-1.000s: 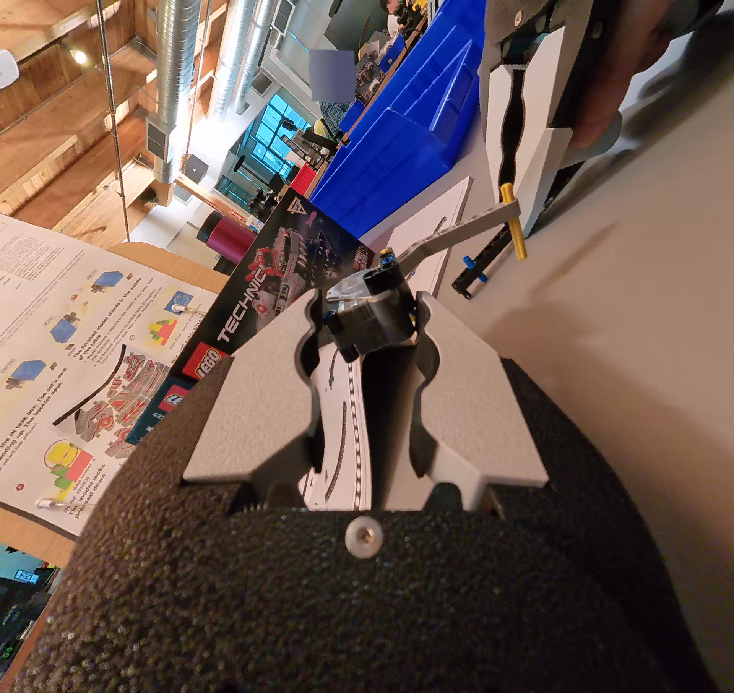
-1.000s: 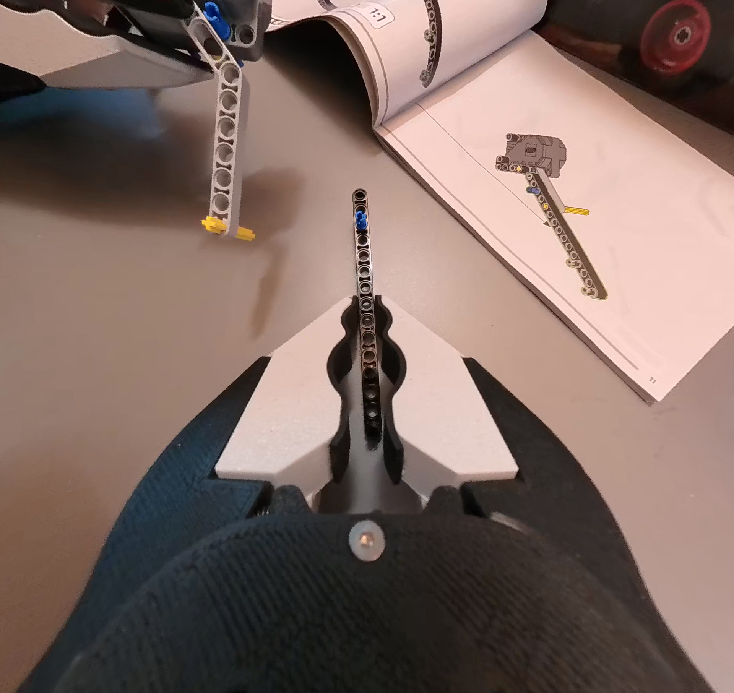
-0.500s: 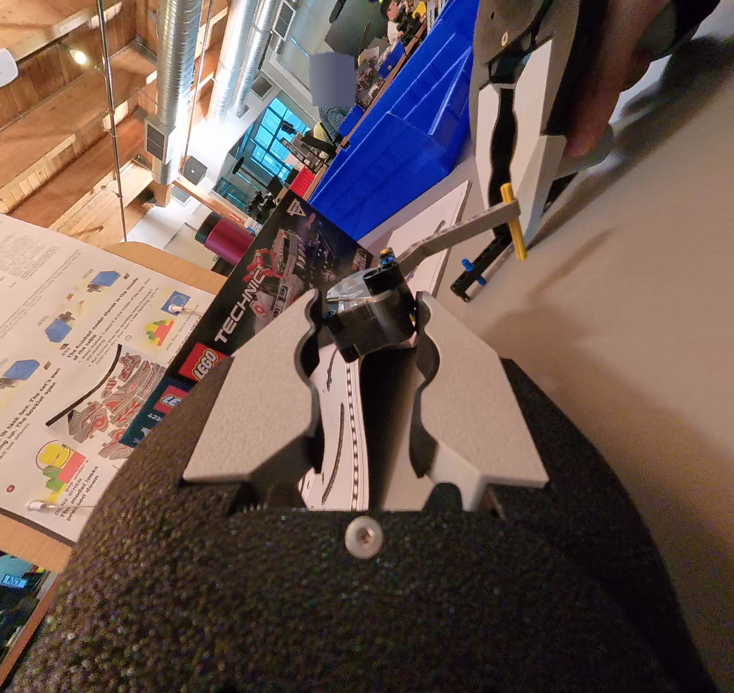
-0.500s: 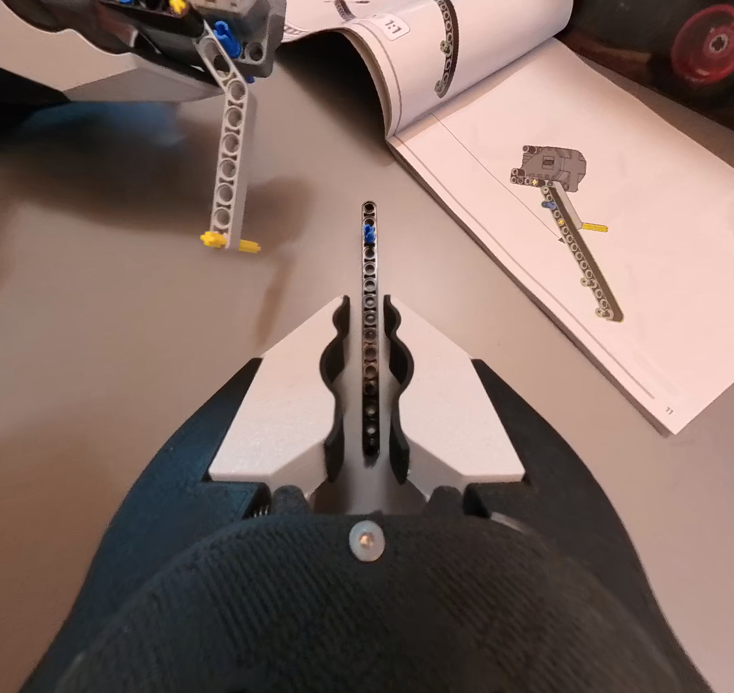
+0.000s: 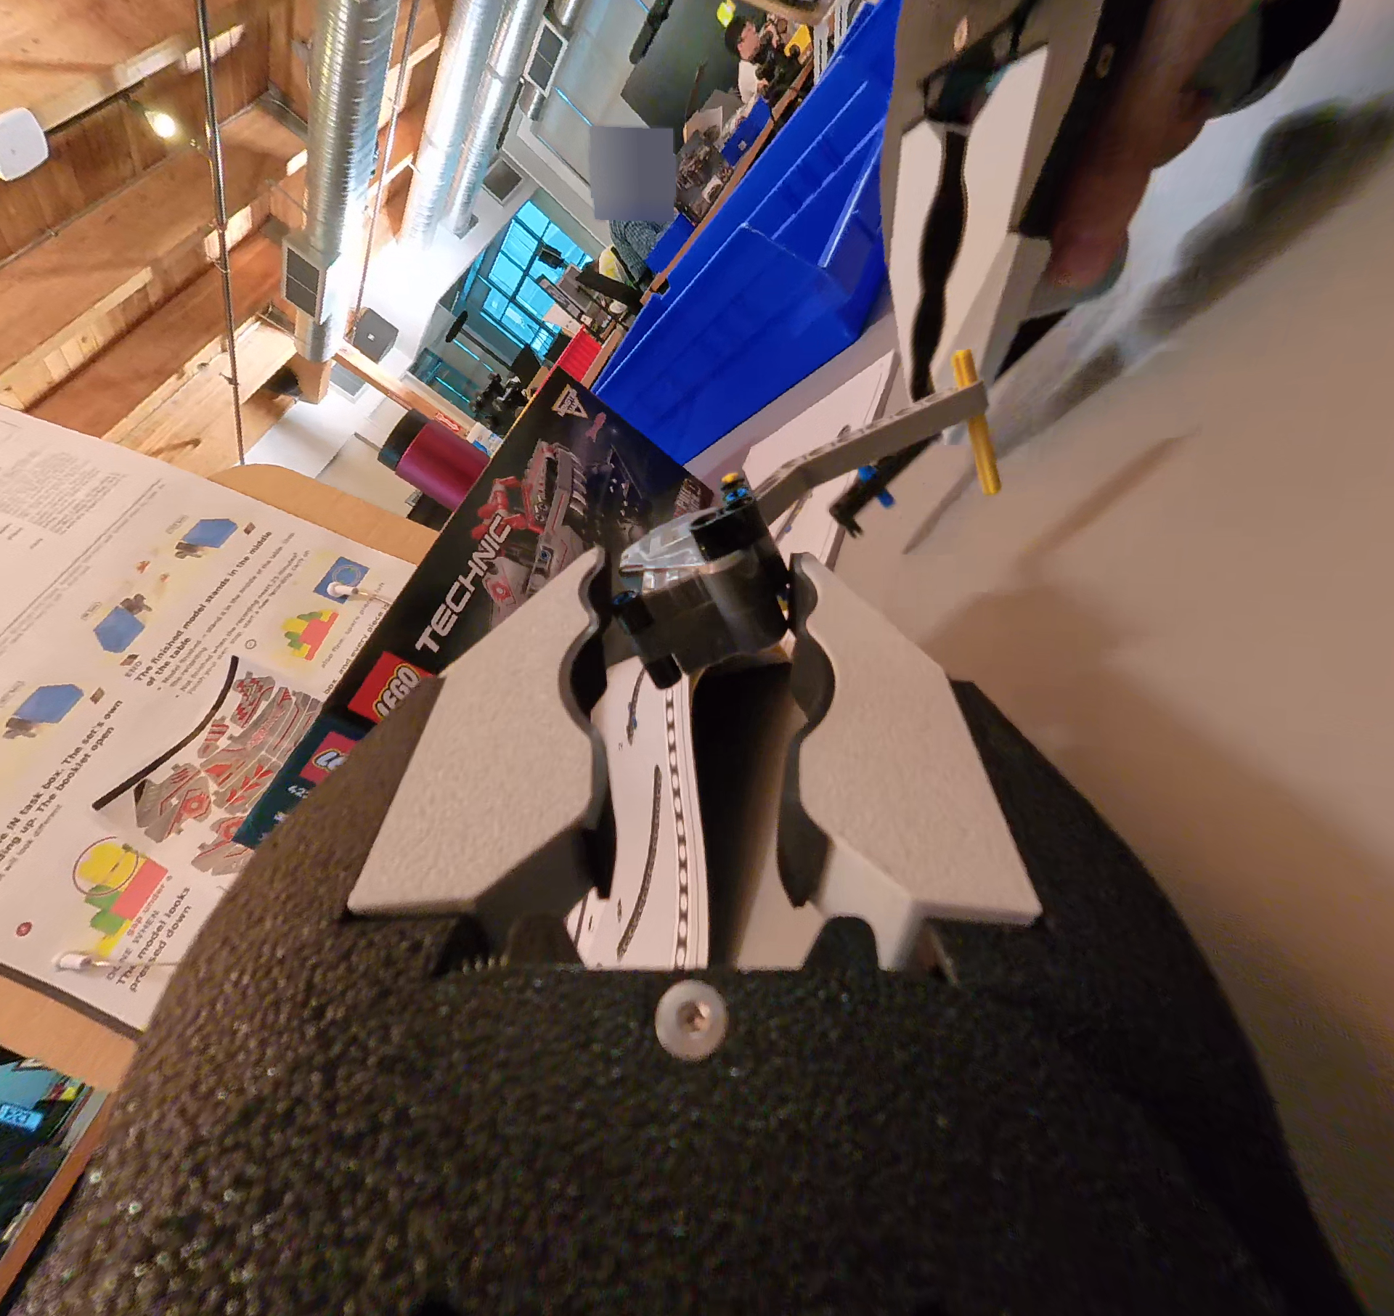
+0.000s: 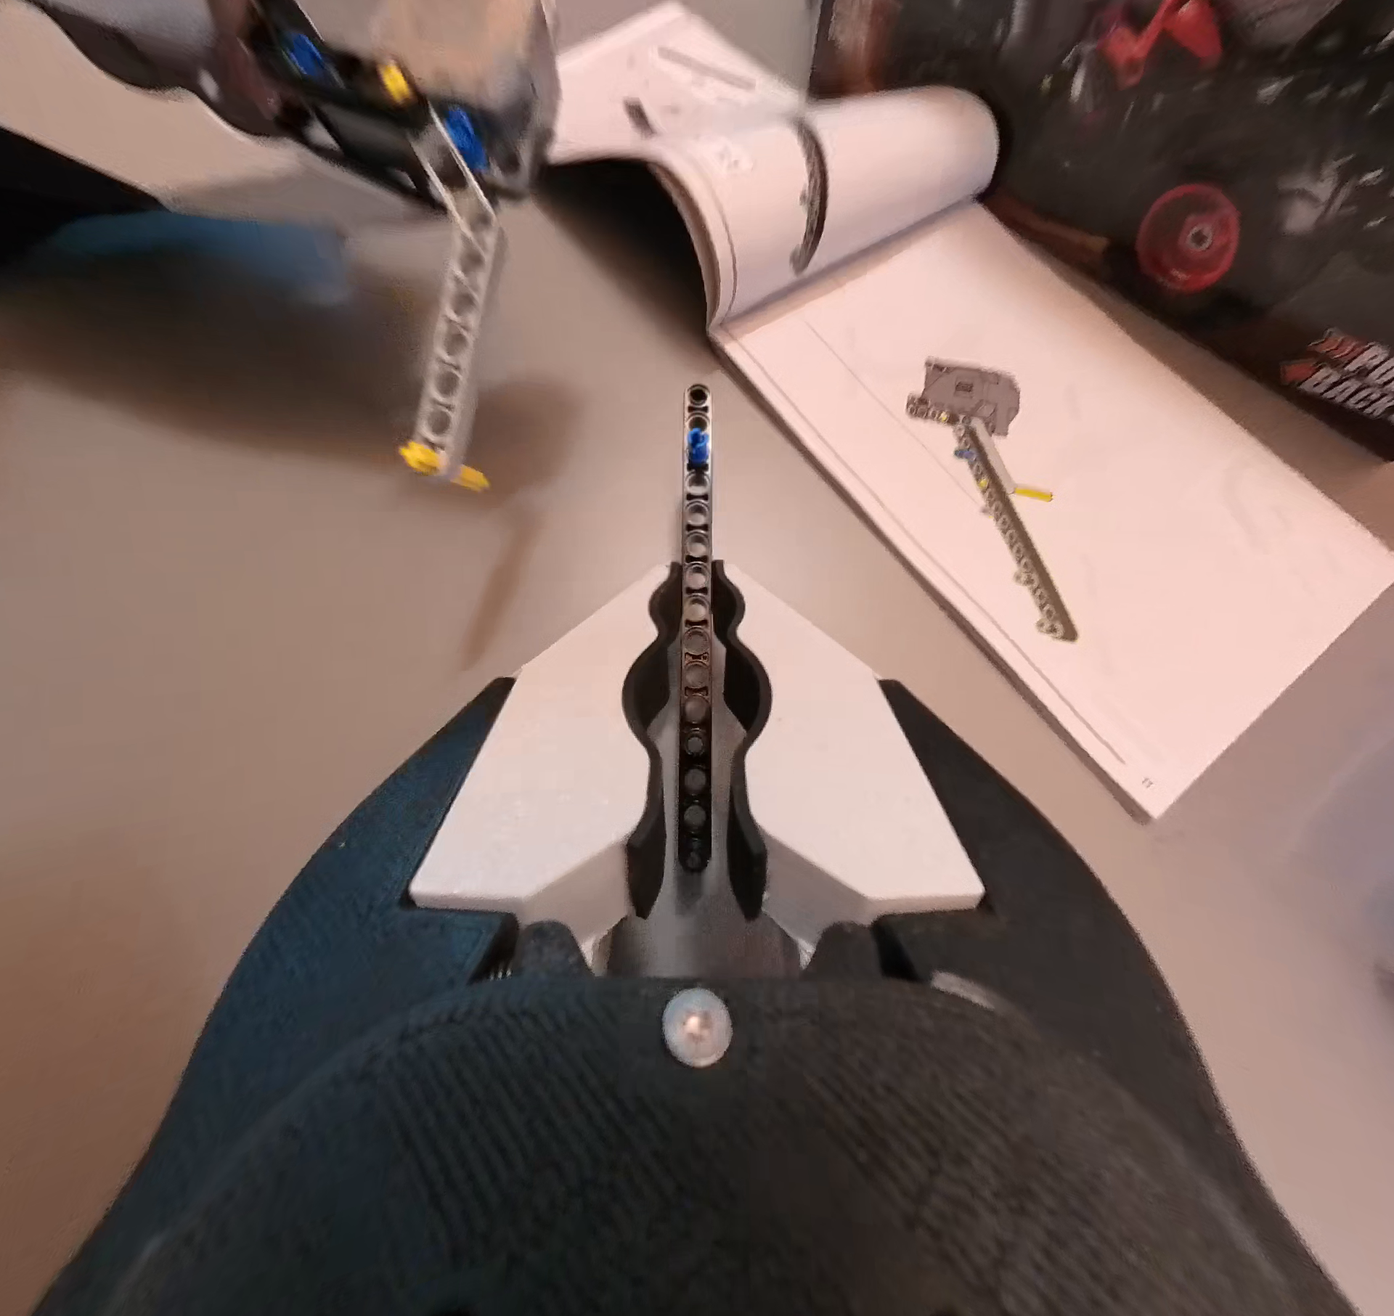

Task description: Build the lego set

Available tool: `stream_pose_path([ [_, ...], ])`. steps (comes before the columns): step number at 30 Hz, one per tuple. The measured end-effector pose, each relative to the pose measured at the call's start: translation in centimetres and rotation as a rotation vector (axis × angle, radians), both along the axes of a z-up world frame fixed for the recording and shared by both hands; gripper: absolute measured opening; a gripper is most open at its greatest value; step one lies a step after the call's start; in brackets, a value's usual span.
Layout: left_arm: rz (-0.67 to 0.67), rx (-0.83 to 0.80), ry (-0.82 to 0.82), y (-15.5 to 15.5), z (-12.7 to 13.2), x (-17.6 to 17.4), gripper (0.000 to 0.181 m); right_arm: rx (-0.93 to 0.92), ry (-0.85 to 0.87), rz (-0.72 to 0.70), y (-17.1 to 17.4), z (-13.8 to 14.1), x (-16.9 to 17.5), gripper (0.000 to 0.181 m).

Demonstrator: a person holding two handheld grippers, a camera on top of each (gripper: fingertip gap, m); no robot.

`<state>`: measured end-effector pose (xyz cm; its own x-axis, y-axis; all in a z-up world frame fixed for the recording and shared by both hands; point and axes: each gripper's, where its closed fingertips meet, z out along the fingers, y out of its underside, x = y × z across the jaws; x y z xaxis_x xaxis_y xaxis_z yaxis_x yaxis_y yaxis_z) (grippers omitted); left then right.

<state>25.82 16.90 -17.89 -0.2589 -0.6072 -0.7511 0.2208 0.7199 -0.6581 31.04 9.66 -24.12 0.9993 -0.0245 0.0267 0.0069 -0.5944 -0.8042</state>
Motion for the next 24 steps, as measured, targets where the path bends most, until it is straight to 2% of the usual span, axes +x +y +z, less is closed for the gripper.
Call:
stream_pose_path([
  [6, 0.058, 0.038, 0.012, 1.0, -0.5, 0.6, 0.044, 0.24, 0.079, 0.057, 0.2, 5.8, -1.8, 0.004],
  [9, 0.063, 0.045, 0.004, 1.0, -0.3, 0.6, 0.044, 0.316, 0.149, 0.099, 0.5, 7.7, -3.3, 0.004],
  [24, 0.039, 0.055, -0.004, 0.3, 0.0, 0.8, 0.044, 0.16, 0.032, 0.103, 1.6, 5.2, -4.2, 0.006],
])
